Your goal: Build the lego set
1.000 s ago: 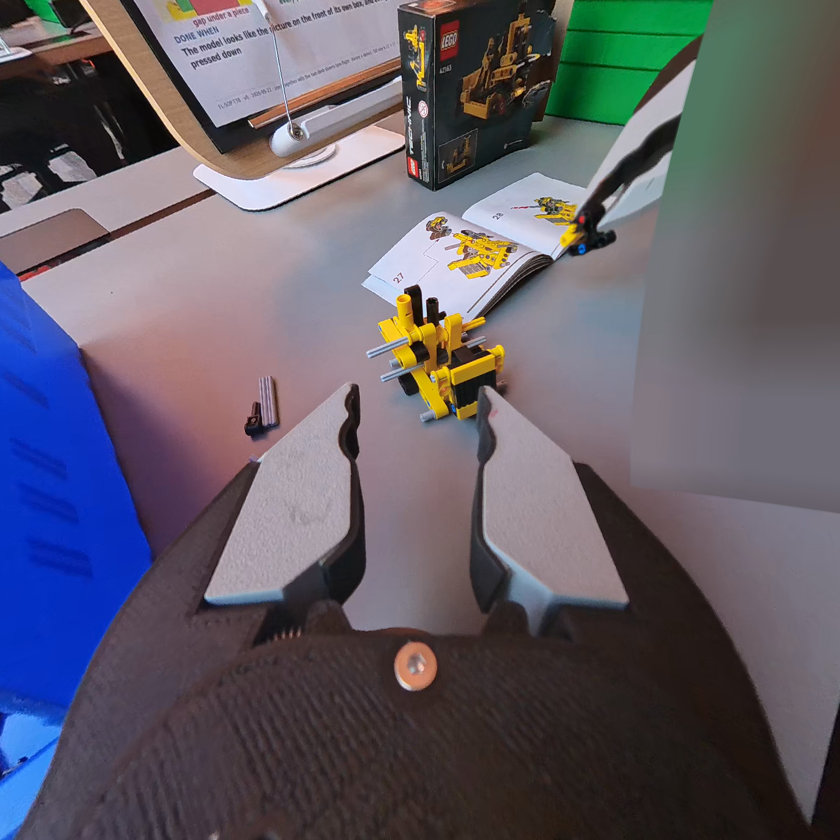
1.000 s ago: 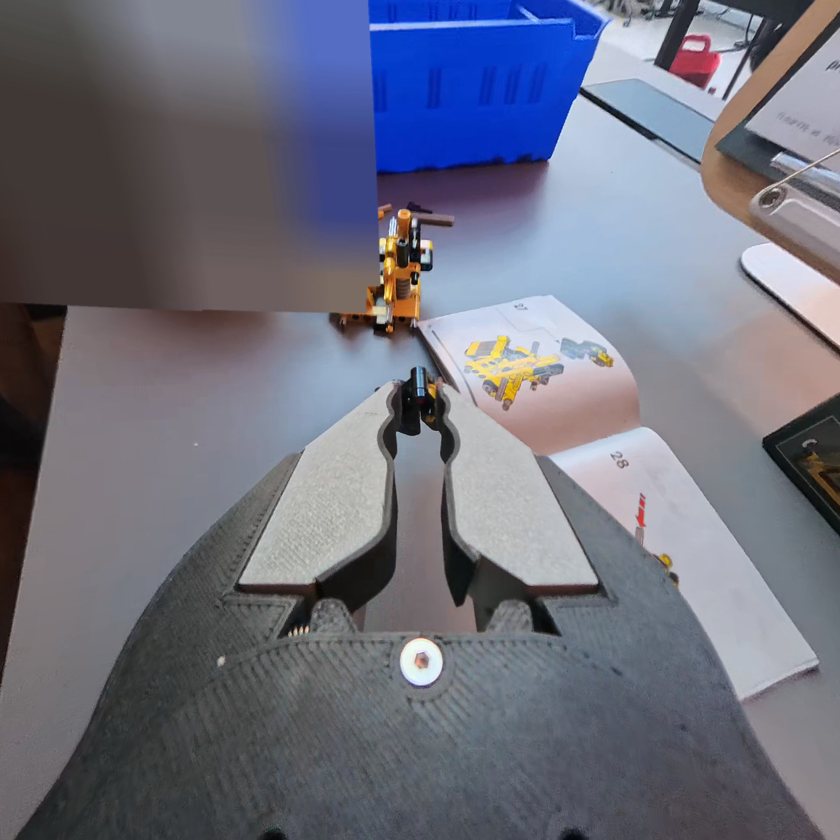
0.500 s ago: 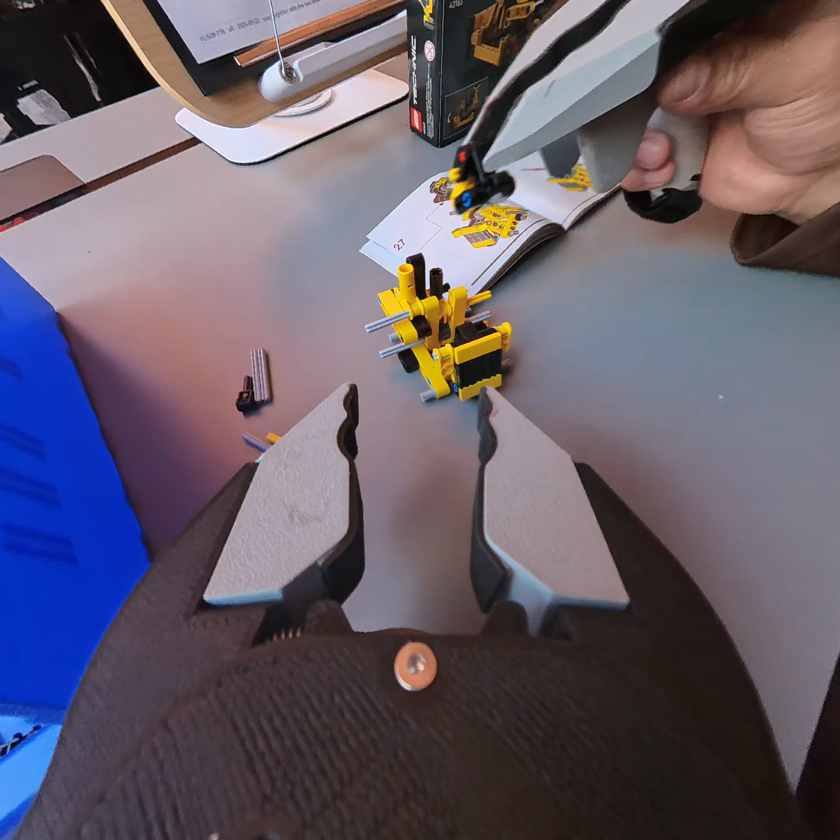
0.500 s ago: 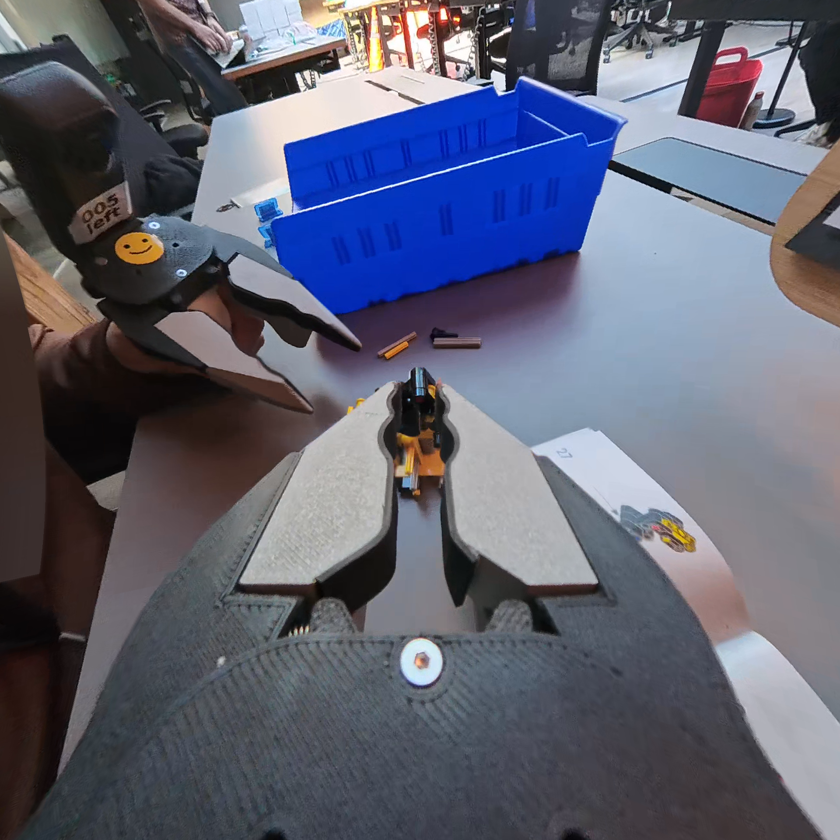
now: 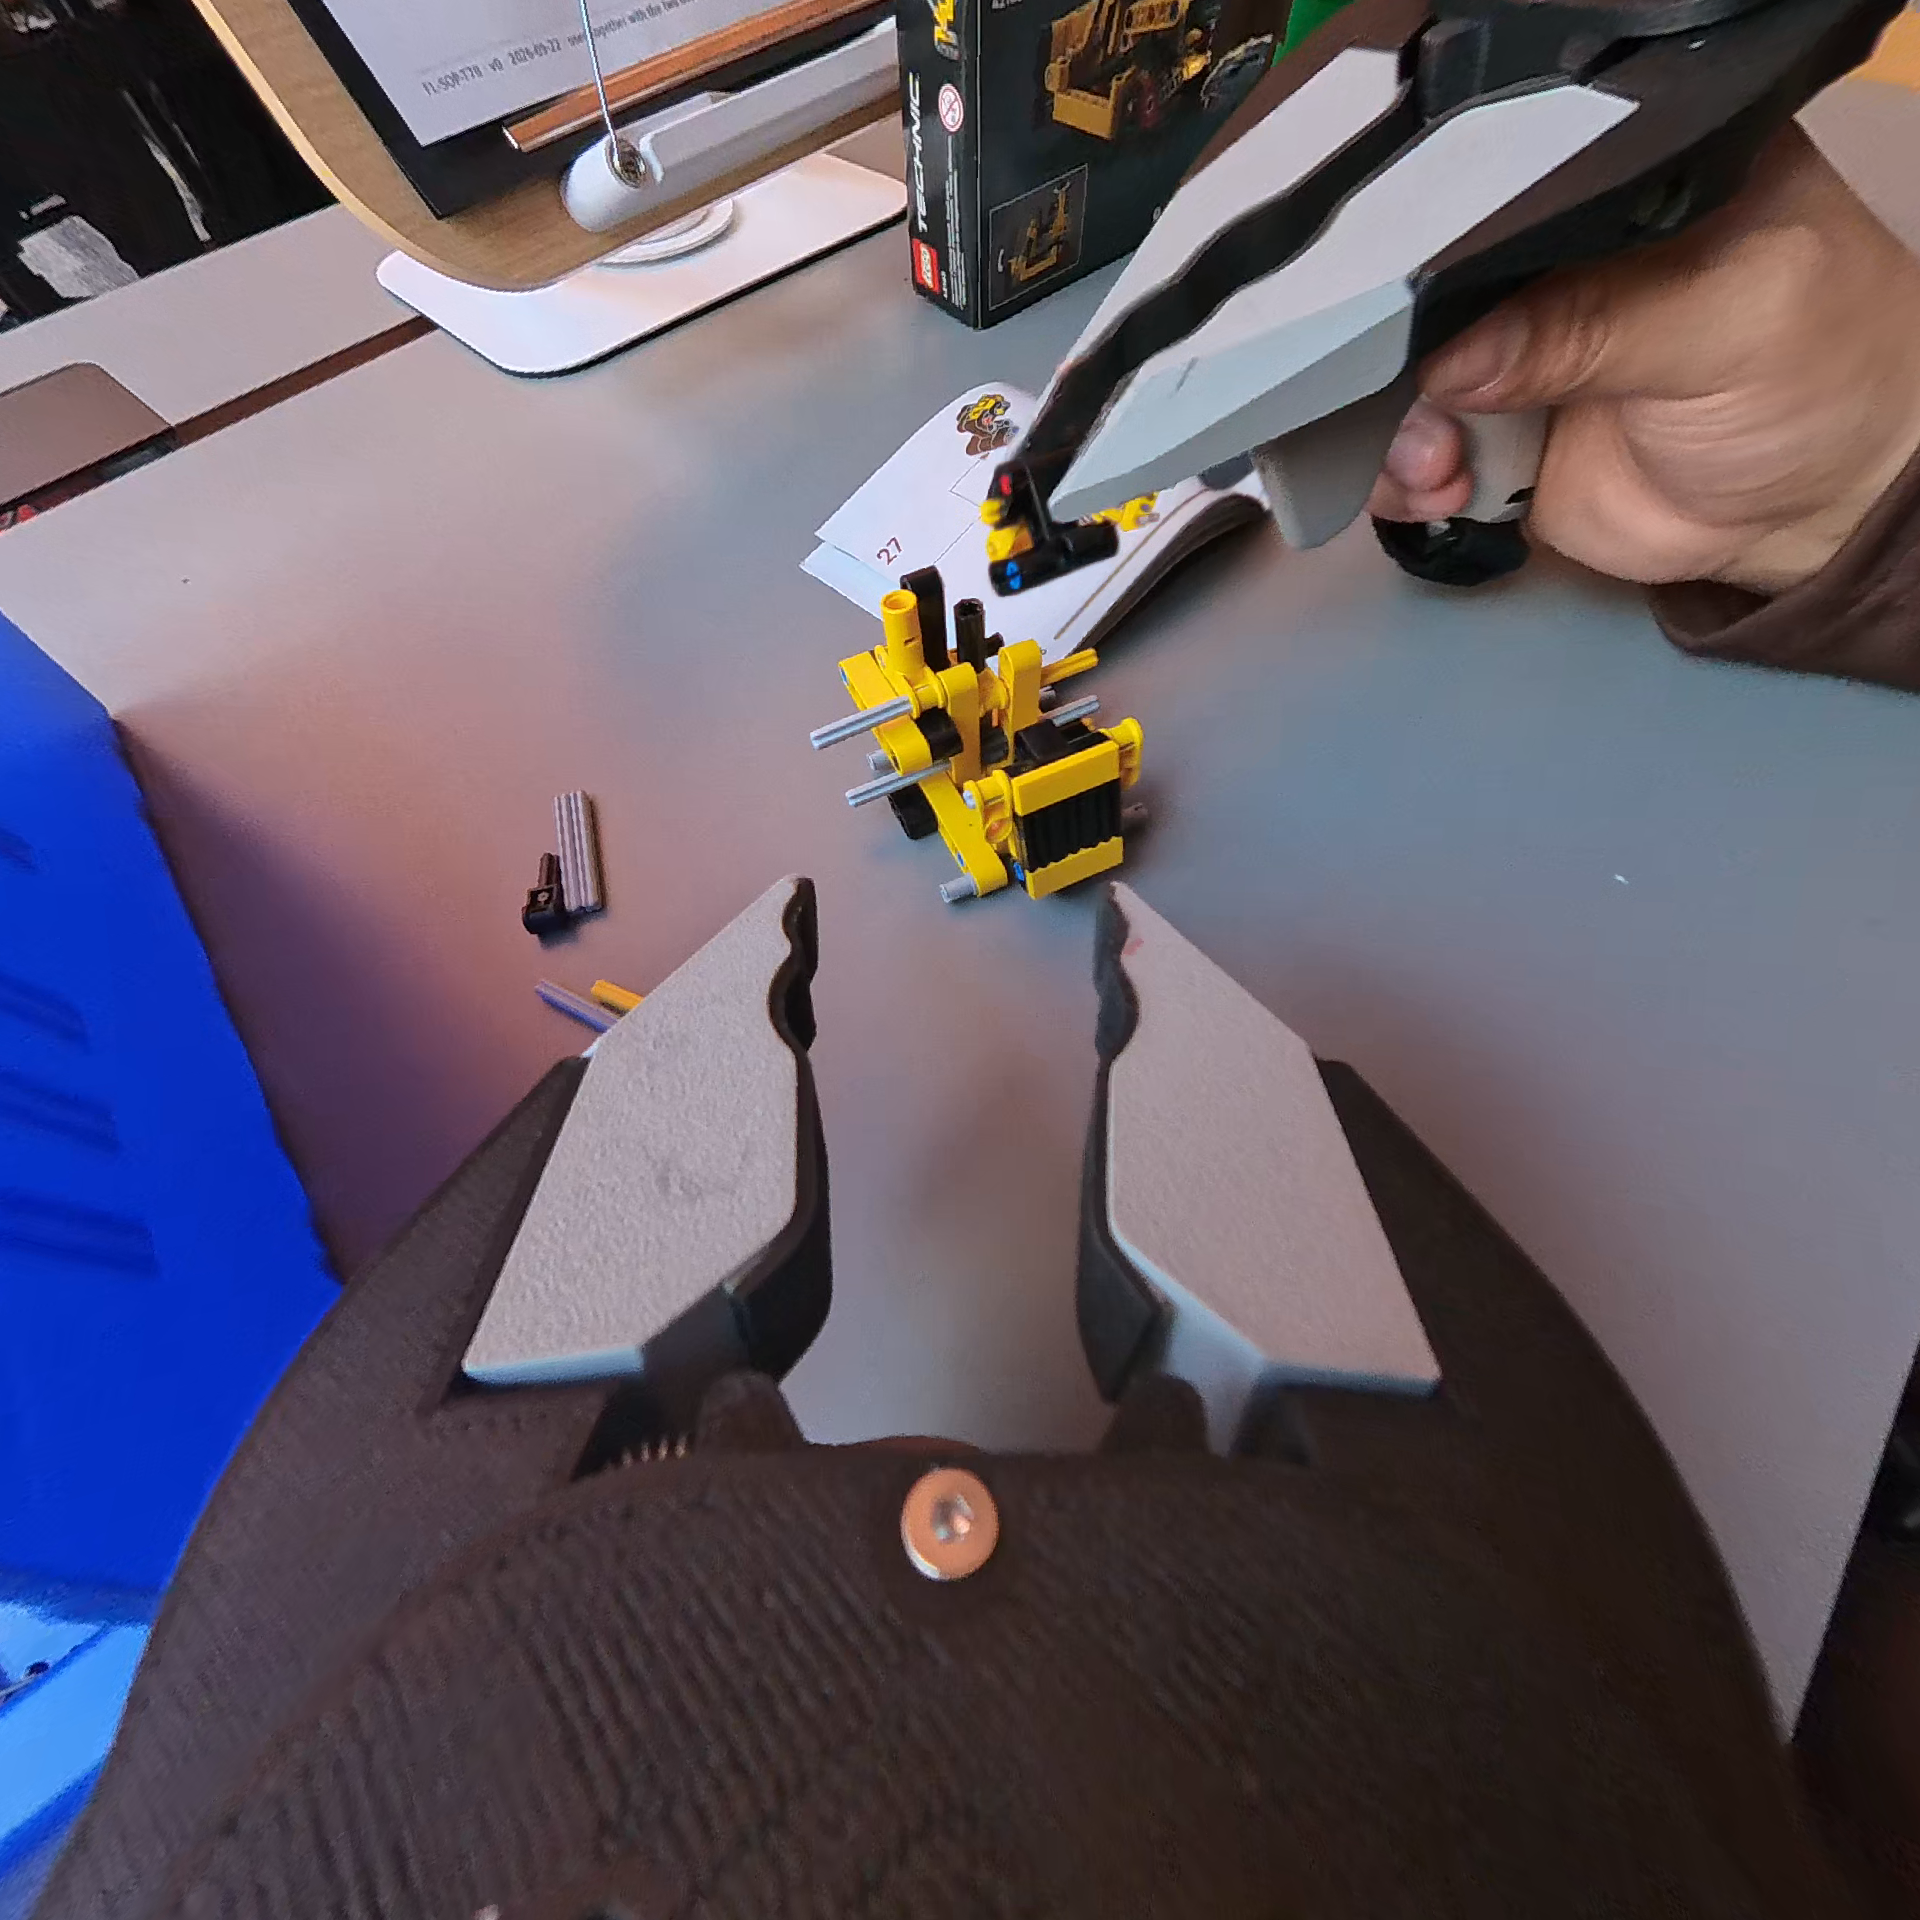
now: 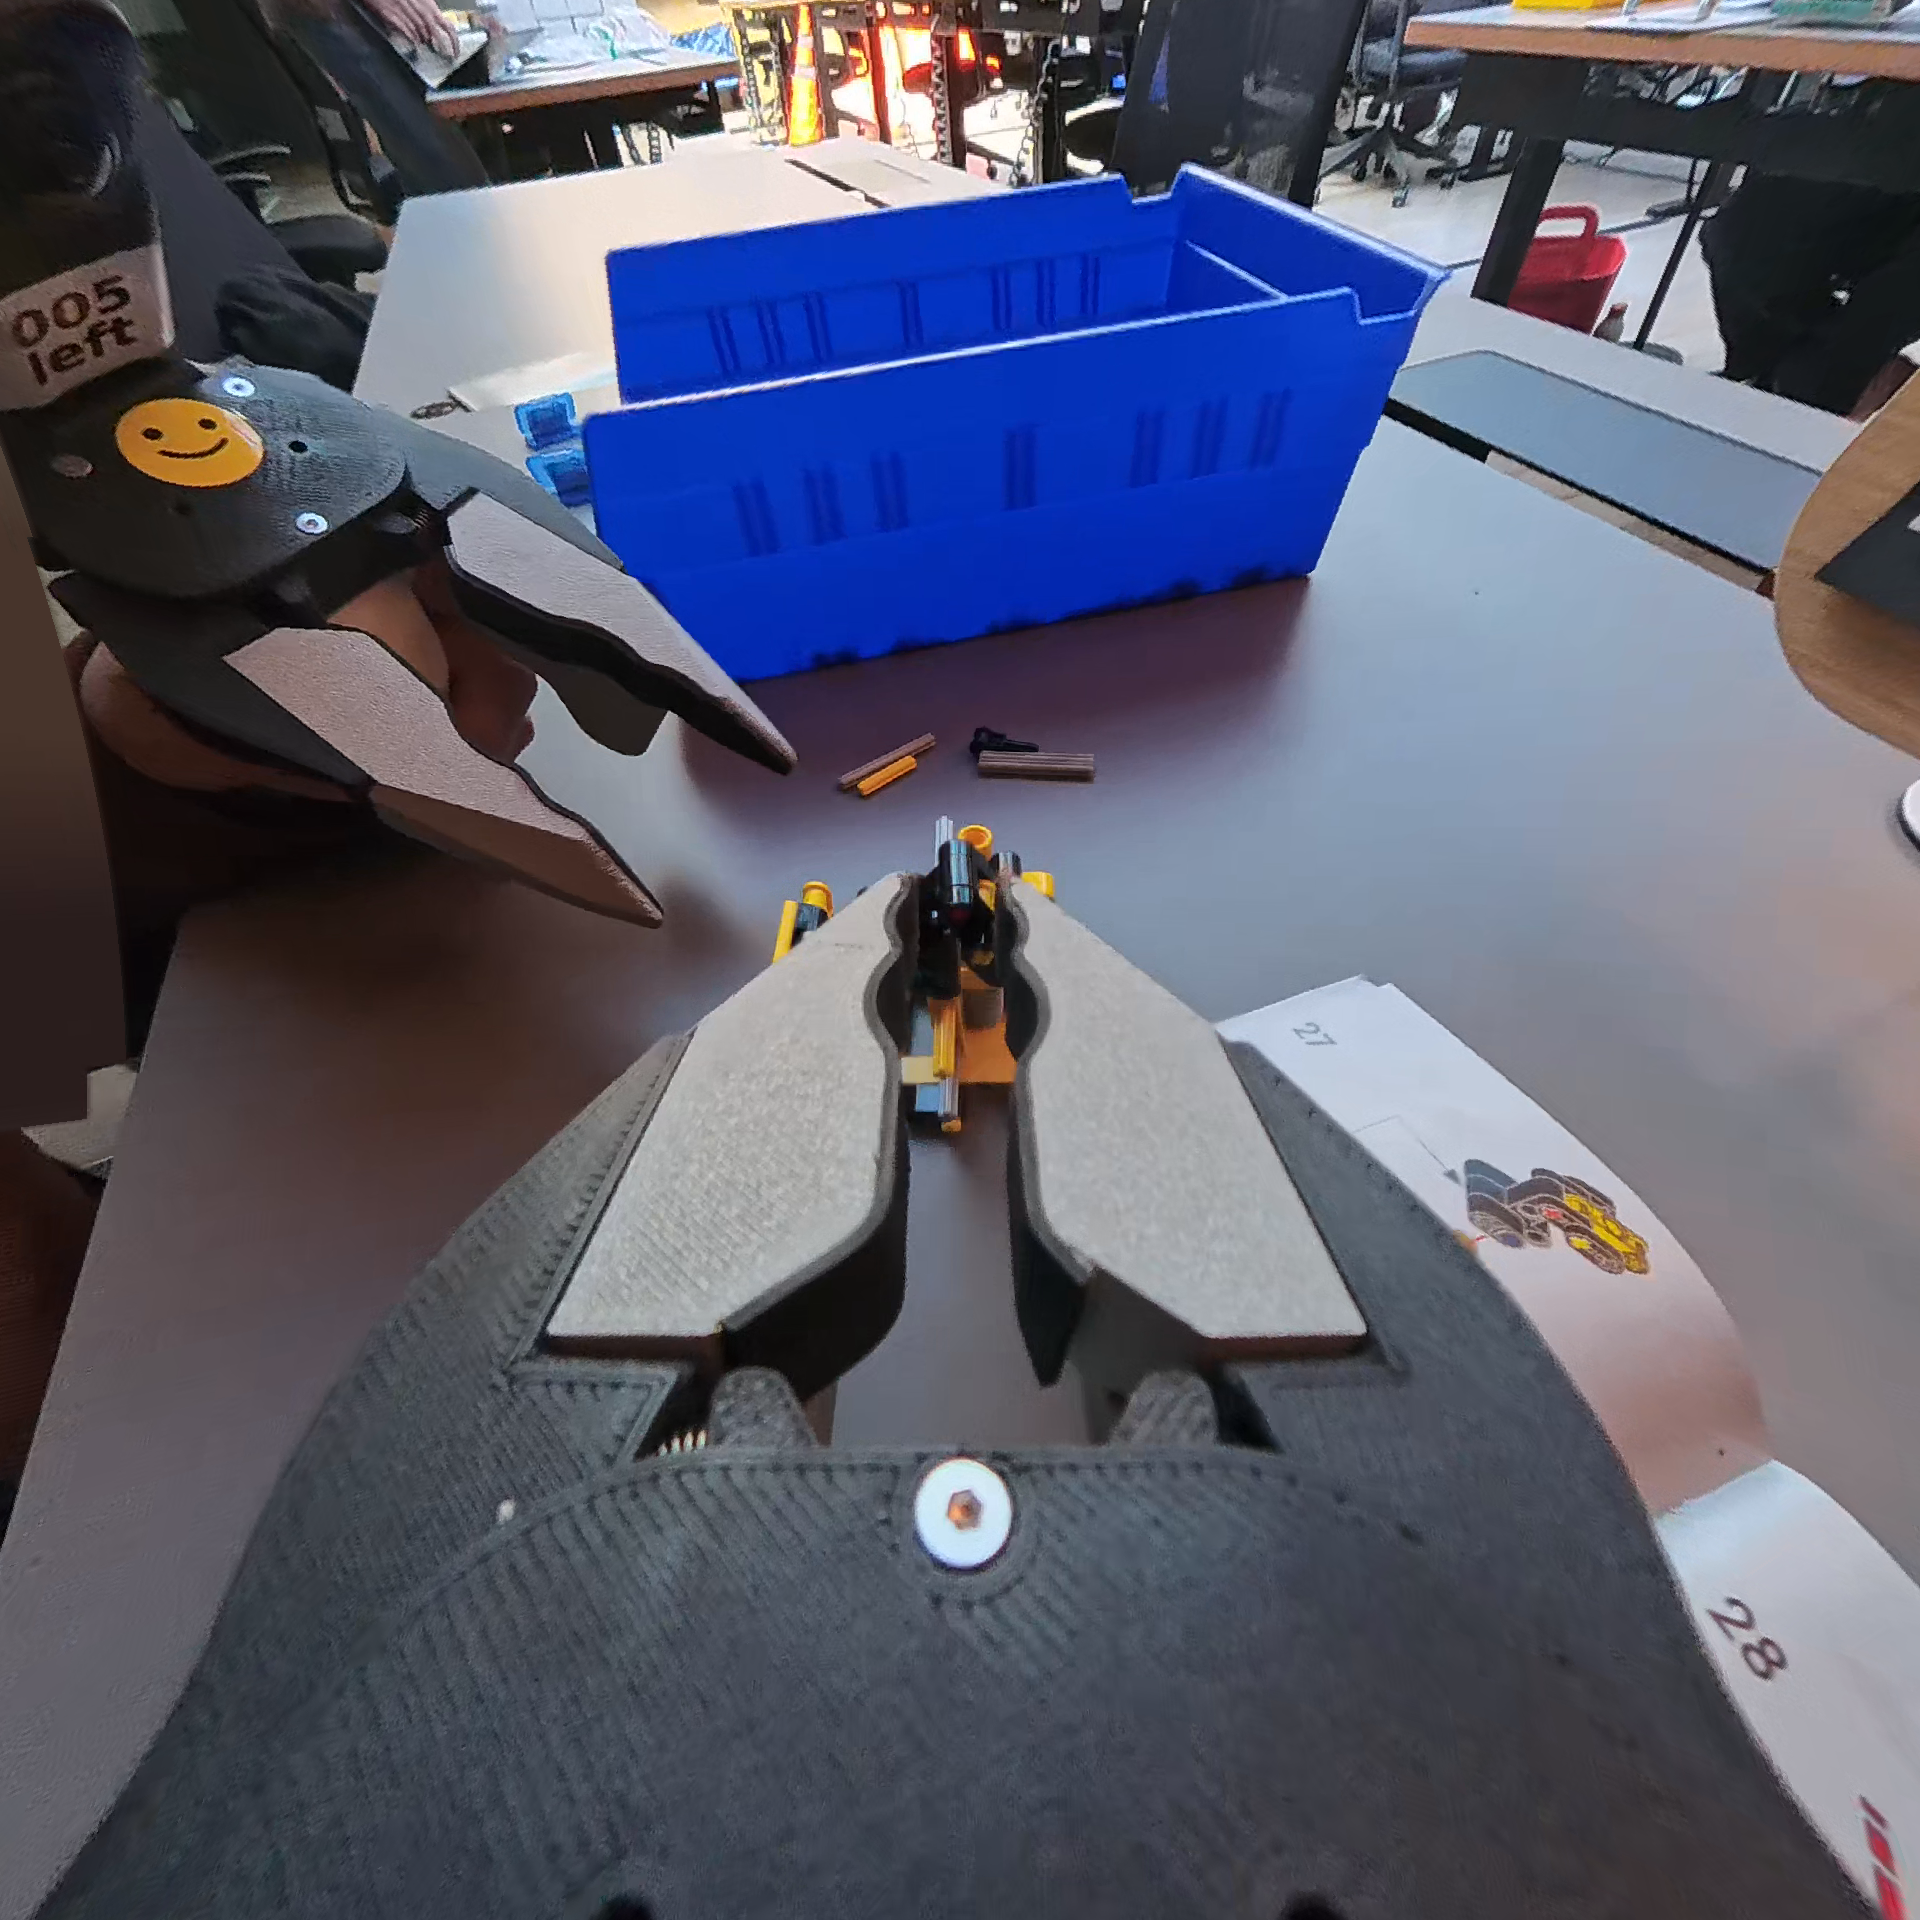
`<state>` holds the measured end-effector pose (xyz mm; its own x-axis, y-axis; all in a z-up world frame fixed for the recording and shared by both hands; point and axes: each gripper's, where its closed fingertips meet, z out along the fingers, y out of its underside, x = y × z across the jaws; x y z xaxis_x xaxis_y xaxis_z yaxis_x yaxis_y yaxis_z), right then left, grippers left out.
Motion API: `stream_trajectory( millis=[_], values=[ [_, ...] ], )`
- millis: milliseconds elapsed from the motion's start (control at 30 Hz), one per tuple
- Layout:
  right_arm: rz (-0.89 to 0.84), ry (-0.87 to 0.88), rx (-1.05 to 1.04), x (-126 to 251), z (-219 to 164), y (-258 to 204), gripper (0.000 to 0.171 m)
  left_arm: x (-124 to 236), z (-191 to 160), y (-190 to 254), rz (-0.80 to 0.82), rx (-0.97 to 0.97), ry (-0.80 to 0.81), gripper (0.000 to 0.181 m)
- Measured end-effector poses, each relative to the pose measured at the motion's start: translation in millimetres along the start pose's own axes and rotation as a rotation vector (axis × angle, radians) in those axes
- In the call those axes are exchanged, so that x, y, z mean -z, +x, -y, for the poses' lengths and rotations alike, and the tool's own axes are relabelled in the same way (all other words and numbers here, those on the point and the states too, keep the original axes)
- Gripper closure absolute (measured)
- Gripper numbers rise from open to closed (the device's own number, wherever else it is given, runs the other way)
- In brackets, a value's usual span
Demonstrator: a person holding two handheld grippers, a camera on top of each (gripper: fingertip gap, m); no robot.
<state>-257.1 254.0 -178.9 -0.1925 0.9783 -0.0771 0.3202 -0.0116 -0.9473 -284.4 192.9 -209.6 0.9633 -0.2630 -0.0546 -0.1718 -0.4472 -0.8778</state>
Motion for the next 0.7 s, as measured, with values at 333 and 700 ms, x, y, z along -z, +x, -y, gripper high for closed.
stream_trajectory(
  millis=[333,700],
  values=[
    [-0.373,0.054,0.842,21,29,-24,0.161,4,5,-2,0.001,0.000,0.045,0.132],
    [-0.225,0.259,0.834,29,51,-84,0.160,32,60,53,-0.575,0.260,0.290,0.140]
  ],
)
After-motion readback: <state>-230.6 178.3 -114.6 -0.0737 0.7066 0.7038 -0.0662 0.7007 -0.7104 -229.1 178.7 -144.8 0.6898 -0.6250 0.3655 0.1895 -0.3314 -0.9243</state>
